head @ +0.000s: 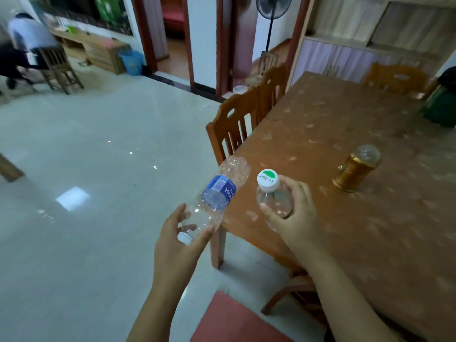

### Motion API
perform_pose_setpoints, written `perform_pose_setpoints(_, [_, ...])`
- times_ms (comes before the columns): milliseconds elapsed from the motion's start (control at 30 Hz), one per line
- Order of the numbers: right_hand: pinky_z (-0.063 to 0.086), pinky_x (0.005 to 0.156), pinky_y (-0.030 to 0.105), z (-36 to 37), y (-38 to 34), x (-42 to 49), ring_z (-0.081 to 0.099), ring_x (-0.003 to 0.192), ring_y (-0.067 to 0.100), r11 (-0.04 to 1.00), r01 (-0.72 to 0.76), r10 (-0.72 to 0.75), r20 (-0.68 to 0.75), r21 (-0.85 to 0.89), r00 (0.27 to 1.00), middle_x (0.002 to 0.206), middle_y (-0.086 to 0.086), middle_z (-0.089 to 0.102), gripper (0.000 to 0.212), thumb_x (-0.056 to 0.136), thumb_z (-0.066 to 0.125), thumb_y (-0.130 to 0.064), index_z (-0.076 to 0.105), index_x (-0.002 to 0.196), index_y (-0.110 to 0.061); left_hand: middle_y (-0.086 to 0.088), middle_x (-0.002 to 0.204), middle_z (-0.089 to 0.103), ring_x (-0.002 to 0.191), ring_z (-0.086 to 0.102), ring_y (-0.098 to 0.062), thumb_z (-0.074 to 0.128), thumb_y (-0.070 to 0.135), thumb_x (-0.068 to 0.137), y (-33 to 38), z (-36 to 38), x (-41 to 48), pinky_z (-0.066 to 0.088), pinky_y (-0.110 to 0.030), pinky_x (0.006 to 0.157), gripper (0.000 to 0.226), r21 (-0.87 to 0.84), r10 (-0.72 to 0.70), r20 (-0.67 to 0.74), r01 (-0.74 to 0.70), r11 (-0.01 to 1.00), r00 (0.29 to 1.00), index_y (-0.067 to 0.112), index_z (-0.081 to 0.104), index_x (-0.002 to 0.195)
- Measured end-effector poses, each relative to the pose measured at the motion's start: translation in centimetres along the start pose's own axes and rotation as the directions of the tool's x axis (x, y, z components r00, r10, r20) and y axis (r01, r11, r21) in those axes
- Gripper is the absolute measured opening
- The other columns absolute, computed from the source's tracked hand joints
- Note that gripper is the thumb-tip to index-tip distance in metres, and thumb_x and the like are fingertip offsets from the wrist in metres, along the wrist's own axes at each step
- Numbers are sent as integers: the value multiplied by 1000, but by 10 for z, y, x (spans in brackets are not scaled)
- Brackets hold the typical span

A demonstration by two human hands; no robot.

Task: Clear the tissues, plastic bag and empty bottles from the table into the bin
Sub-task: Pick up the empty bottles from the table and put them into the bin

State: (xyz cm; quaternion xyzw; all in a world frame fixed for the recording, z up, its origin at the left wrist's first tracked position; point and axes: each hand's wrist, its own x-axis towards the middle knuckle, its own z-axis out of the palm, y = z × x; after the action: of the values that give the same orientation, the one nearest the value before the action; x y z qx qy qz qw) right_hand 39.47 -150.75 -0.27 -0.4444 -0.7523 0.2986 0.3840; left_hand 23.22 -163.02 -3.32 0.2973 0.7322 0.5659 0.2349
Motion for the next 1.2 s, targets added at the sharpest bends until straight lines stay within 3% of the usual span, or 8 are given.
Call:
perform_pose_setpoints(133, [29,71,-6,63,-35,4,48,96,1,994,41,-53,129,99,990,110,-4,46,54,72,75,-15,48,115,-32,10,115,59,95,60,-6,78,22,70,-19,-54,6,47,-23,78,64,-56,-50,-125,43,998,991,26,49,126])
perform_pose_setpoints(233, [32,70,-5,108,-50,7,49,100,10,991,43,-69,216,123,974,114,-1,47,52,74,75,-19,49,118,-26,11,115,59,94,61,-6,78,22,70,-39,-87,12,46,-21,76,63,-85,-108,-212,92,992,971,27,49,126])
perform_pose_setpoints(367, [33,73,-3,164,-62,18,48,98,0,983,9,-68,320,182,945,112,-5,47,54,74,75,-21,47,120,-26,13,114,59,94,61,-5,78,25,69,-63,-121,28,47,-24,78,62,-102,-184,-281,162,982,942,28,50,125])
perform_pose_setpoints(500, [39,83,10,228,-70,47,49,101,-1,968,-47,-44,349,246,936,113,-3,49,55,72,76,-18,45,116,-31,15,112,58,89,60,2,79,24,69,-76,-151,73,49,-24,78,63,-98,-202,-312,180,979,928,28,50,125])
perform_pose_setpoints(667, [38,80,6,308,-89,107,48,100,-10,946,-65,-50,341,318,939,108,-16,48,56,72,75,-16,42,104,-48,15,113,58,91,60,0,80,25,68,-80,-186,167,51,-31,83,63,-64,-169,-299,157,985,939,28,50,124])
perform_pose_setpoints(833, [39,84,17,369,-114,178,49,102,-5,937,-91,-18,305,338,952,111,-4,51,54,72,75,-15,45,111,-36,16,112,58,90,59,2,81,28,67,-69,-216,264,51,-27,80,63,-15,-114,-253,114,993,961,33,50,122])
perform_pose_setpoints(1100, [37,81,10,433,-131,255,48,100,-11,943,-109,17,281,314,960,112,-6,51,55,72,75,-16,44,108,-42,14,110,60,90,60,1,79,36,62,-81,-242,376,51,-27,79,68,-37,-129,-202,124,992,971,30,51,123])
perform_pose_setpoints(1200, [37,81,10,459,-136,284,47,101,-12,948,-121,44,253,296,967,111,-7,51,54,72,75,-17,43,106,-44,14,110,58,88,58,5,81,24,67,-83,-247,425,48,-23,79,62,-24,-100,-141,98,995,985,32,50,120])
